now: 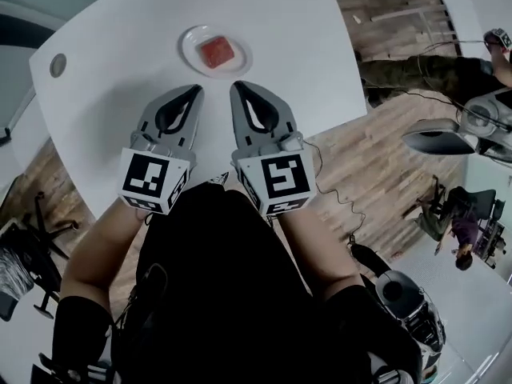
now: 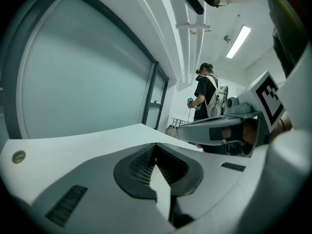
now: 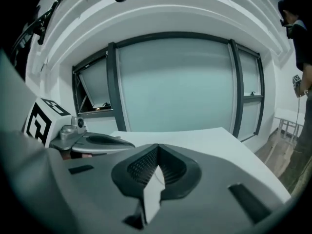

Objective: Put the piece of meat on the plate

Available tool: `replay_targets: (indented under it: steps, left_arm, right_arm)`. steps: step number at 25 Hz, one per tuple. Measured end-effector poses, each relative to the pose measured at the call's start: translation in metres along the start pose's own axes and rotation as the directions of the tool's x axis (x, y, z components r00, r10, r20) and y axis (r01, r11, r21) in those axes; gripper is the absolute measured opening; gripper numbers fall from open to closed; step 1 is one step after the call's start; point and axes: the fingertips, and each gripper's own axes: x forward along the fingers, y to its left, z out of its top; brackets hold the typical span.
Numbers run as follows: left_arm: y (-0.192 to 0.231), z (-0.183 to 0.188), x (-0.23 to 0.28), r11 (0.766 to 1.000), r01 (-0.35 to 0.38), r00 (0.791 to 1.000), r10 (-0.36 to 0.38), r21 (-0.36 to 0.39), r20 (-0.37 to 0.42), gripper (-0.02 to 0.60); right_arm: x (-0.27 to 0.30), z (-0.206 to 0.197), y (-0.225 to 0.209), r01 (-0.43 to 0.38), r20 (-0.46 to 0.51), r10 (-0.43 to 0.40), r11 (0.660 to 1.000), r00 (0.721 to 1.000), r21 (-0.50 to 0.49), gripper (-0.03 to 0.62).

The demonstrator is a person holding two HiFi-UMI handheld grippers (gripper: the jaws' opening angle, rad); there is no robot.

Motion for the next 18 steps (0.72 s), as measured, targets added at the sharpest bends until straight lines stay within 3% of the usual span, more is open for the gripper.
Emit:
replay_targets:
  steps: [6,14,18]
  left_arm:
    - [-0.055,0.031,-0.064,0.992,-0.036,0.997,0.026,0.119,0.079,0.003]
    - [-0.101,0.026,-0.115,0.99,-0.103,0.985,0.088,0.096,0.149,0.003]
    - [-0.133,0.027,-0.141,0.988,-0.106,0.98,0.085,0.112,0.182,0.003]
  right_arm:
    - [-0.082,0.012,0.048,-0.004,0.169,0.015,0.998,0.986,-0.068,0.003]
    - [-0.153,0.005,0.051,0.059,0.276,-0.044,0.997,0.96,-0.045,0.003]
    - [-0.193,0.01,0.061,0.067,0.332,-0.046,0.996,0.942,-0.051,0.003]
